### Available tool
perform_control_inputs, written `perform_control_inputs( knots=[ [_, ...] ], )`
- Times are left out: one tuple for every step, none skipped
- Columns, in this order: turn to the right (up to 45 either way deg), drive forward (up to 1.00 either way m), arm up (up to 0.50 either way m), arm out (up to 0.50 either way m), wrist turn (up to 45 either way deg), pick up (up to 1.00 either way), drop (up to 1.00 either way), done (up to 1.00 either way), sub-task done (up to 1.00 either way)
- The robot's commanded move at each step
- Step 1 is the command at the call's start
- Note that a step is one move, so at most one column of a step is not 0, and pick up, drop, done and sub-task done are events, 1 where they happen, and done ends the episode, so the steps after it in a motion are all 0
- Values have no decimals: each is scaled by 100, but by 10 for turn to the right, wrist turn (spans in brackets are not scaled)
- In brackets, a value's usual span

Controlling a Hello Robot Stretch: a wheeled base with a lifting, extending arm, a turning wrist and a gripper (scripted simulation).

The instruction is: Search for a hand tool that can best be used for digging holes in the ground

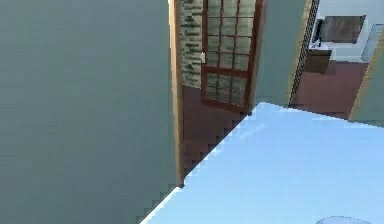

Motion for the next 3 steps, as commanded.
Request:
perform_control_inputs(
  knots=[
    [0,75,0,0,0,0,0,0,0],
    [420,0,0,0,0,0,0,0,0],
    [0,100,0,0,0,0,0,0,0]
  ],
)
